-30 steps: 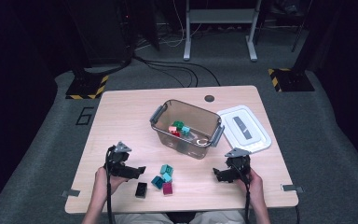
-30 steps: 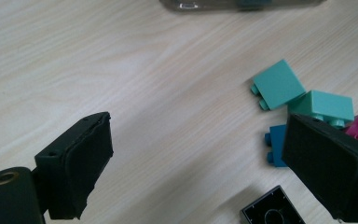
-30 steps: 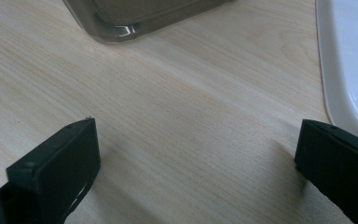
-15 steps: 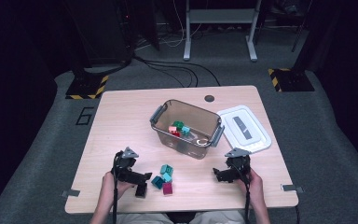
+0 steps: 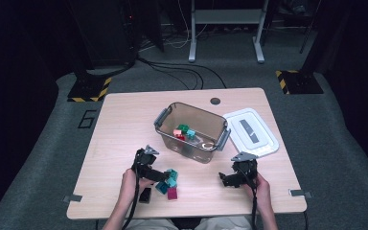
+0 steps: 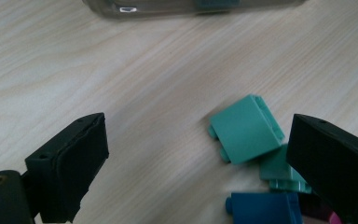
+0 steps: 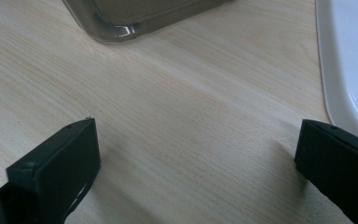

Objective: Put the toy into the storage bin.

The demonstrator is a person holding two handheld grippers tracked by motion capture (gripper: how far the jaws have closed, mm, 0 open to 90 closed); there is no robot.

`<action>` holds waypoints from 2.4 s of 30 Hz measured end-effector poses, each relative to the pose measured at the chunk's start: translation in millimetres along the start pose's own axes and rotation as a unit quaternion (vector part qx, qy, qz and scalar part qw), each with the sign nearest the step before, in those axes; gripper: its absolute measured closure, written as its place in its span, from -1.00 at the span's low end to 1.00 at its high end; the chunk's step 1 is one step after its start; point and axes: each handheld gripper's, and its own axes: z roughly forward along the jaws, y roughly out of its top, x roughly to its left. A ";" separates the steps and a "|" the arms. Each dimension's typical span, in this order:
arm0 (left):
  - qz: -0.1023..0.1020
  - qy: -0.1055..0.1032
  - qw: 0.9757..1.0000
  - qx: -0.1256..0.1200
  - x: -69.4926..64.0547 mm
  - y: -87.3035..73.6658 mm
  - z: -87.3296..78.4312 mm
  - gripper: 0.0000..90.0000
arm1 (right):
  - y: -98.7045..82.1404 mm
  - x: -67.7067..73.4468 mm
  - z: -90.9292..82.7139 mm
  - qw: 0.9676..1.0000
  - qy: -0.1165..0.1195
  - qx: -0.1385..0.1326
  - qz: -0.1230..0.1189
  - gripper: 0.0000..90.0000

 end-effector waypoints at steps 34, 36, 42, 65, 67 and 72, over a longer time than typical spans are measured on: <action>-0.007 -0.031 0.999 0.015 17.4 5.7 3.0 -0.37 | 0.0 0.1 0.0 1.000 0.000 0.000 0.000 -1.00; 0.004 -0.035 0.999 0.020 12.2 7.4 3.8 -0.38 | 0.0 0.0 0.0 1.000 0.000 0.000 0.000 -1.00; 0.028 -0.027 0.998 0.053 3.1 9.7 18.5 -0.33 | 0.0 0.1 0.0 1.000 0.000 0.000 0.000 -1.00; 0.009 -0.023 0.999 0.028 22.6 4.3 2.3 0.26 | -0.1 0.1 0.0 1.000 0.000 0.000 0.000 -1.00; 0.005 -0.021 1.000 0.021 23.7 3.5 1.0 0.26 | -0.1 0.0 0.0 1.000 0.000 0.000 0.000 -1.00; 0.003 -0.015 1.000 0.014 27.3 3.9 -6.8 0.26 | -0.1 0.1 -0.1 1.000 0.000 0.000 0.000 -1.00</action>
